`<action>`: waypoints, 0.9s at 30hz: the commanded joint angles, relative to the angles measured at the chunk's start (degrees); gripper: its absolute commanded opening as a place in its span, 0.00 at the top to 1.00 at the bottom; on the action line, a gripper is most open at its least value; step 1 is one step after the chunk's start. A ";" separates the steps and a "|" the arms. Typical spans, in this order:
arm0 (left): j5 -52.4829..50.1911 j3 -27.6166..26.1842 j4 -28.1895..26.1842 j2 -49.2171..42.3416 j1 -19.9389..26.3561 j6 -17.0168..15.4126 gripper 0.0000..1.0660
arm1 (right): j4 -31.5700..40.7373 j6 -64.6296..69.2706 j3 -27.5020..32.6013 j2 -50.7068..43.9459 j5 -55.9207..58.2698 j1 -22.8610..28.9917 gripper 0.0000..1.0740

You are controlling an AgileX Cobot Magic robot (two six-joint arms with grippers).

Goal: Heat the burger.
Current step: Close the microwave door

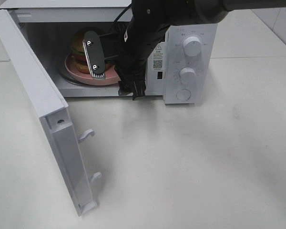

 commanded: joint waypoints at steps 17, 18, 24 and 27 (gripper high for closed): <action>-0.46 0.00 -0.06 -1.03 0.11 0.00 0.08 | -8.65 12.61 21.77 -17.88 -5.21 -0.23 0.26; -0.46 0.00 -0.06 -1.03 0.11 0.00 0.08 | -8.77 13.52 22.57 -18.79 -5.21 -0.23 0.26; -0.46 0.00 -0.06 -1.03 0.11 0.00 0.08 | -10.37 21.49 28.88 -24.75 -5.10 -0.23 0.29; -0.46 0.00 -0.06 -1.03 0.11 0.00 0.08 | -11.57 25.95 31.51 -27.44 -4.81 -0.23 0.29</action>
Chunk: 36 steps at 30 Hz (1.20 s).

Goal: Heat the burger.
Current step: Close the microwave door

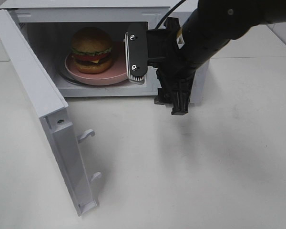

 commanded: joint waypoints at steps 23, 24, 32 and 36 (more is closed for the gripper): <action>-0.46 0.00 -0.06 -1.03 0.11 0.00 0.08 | -1.38 44.35 12.03 -23.43 21.49 -0.17 0.29; -0.46 0.00 -0.06 -1.03 0.11 0.00 0.08 | -1.38 44.35 12.03 -23.43 21.49 -0.17 0.29; -0.46 0.00 -0.06 -1.03 0.11 0.00 0.08 | -1.03 47.56 12.03 -29.39 30.88 -0.17 0.29; -0.46 0.00 -0.06 -1.03 0.11 0.00 0.08 | -1.03 47.90 12.03 -31.51 34.43 -0.17 0.29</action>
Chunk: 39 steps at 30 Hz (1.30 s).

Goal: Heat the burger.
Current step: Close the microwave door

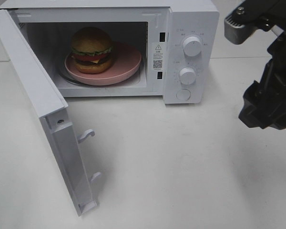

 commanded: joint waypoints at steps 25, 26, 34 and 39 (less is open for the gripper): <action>-0.46 0.00 -0.06 -1.03 0.11 0.00 0.08 | 6.42 1.72 13.52 -27.90 2.12 -24.01 0.29; -0.46 0.00 -0.06 -1.03 0.11 0.00 0.08 | 6.59 1.72 14.27 -29.28 2.06 -24.64 0.29; -0.46 0.00 -0.06 -1.03 0.11 0.00 0.08 | 10.60 1.66 20.51 -42.97 1.66 -29.39 0.29; -0.46 0.00 -0.06 -1.03 0.11 0.00 0.08 | 11.57 1.66 24.35 -51.91 0.86 -30.14 0.29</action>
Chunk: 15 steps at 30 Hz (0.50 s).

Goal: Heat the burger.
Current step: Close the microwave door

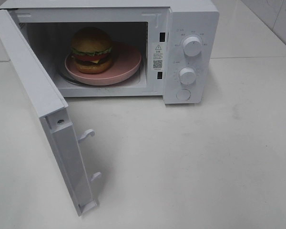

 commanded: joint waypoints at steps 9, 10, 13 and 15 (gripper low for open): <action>-0.46 0.00 -0.06 -1.03 0.11 0.00 0.08 | 0.74 0.17 3.27 -16.39 -1.55 -0.40 0.29; -0.46 0.00 -0.06 -1.03 0.11 0.00 0.08 | 0.74 0.17 3.27 -18.79 -1.55 -0.40 0.29; -0.46 0.00 -0.06 -1.03 0.11 0.00 0.08 | 0.74 0.17 3.27 -21.08 -1.55 -0.40 0.29; -0.46 0.00 -0.06 -1.03 0.11 0.00 0.08 | 0.86 0.17 3.27 -21.08 -1.55 -0.40 0.29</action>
